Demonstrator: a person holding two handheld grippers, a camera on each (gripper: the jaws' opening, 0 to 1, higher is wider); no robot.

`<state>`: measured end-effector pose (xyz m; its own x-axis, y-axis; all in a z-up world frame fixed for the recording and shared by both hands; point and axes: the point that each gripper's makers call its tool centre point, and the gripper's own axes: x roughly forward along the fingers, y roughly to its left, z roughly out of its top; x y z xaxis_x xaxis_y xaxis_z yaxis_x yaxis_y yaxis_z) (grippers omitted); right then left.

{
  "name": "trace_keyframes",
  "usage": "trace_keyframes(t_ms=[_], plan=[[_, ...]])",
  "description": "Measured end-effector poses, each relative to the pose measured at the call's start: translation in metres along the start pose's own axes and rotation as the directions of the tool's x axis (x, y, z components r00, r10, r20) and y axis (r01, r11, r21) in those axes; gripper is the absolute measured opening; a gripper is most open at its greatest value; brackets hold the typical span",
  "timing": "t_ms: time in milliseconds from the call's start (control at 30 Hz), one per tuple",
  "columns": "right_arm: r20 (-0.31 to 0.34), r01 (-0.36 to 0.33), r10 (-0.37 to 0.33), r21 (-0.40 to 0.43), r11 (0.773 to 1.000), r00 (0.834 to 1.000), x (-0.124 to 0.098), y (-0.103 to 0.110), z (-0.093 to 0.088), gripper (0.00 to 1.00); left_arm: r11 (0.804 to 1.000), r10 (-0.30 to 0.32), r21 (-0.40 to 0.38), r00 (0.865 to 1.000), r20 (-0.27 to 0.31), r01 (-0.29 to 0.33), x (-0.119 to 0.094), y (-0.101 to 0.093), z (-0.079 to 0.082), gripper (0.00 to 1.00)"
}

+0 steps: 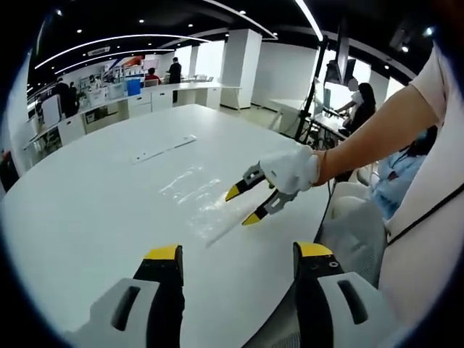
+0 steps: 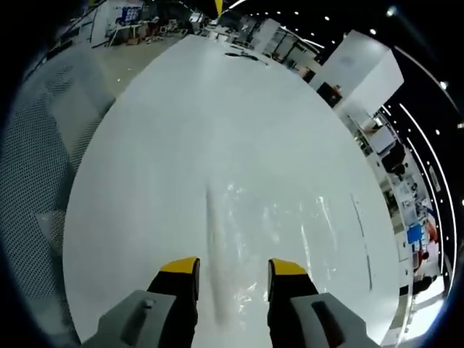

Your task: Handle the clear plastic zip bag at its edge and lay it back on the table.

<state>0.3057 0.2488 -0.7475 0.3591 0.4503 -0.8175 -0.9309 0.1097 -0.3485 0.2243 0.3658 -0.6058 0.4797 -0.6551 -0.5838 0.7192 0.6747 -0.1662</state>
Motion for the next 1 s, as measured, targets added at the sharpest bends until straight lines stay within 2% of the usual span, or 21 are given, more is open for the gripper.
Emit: trace_keyframes(t_ms=[200, 267, 400, 533, 633, 733, 867, 1000], plan=[[0.046, 0.007, -0.014, 0.151, 0.989, 0.999, -0.012, 0.001, 0.003, 0.41, 1.0, 0.004, -0.002, 1.0, -0.012, -0.004, -0.002, -0.002, -0.011, 0.61], [0.054, 0.009, -0.019, 0.176, 0.984, 0.998, -0.016, 0.001, 0.003, 0.42, 1.0, 0.005, -0.005, 1.0, -0.011, -0.005, -0.002, -0.003, -0.013, 0.61], [0.078, 0.015, -0.036, 0.254, 0.967, 0.996, -0.027, 0.003, 0.003, 0.45, 1.0, 0.011, -0.011, 1.0, -0.005, -0.011, -0.003, -0.004, -0.017, 0.62], [0.099, 0.016, -0.054, 0.351, 0.936, 0.994, -0.037, 0.005, 0.005, 0.48, 1.0, 0.014, -0.024, 1.0, -0.001, -0.014, -0.003, -0.007, -0.023, 0.63], [0.123, 0.018, -0.072, 0.389, 0.921, 0.99, -0.047, 0.007, 0.008, 0.49, 0.999, 0.024, -0.029, 1.0, 0.012, -0.023, -0.004, -0.006, -0.026, 0.67], [0.141, 0.013, -0.085, 0.449, 0.893, 0.986, -0.056, 0.012, 0.01, 0.53, 0.999, 0.038, -0.037, 0.999, 0.021, -0.037, -0.005, -0.005, -0.029, 0.69], [0.164, 0.017, -0.117, 0.507, 0.862, 0.979, -0.067, 0.015, 0.009, 0.57, 0.998, 0.055, -0.041, 0.998, 0.024, -0.054, -0.004, -0.003, -0.035, 0.72], [0.173, 0.022, -0.136, 0.536, 0.844, 0.976, -0.077, 0.022, 0.007, 0.6, 0.997, 0.071, -0.046, 0.997, 0.032, -0.069, -0.006, -0.003, -0.036, 0.75]])
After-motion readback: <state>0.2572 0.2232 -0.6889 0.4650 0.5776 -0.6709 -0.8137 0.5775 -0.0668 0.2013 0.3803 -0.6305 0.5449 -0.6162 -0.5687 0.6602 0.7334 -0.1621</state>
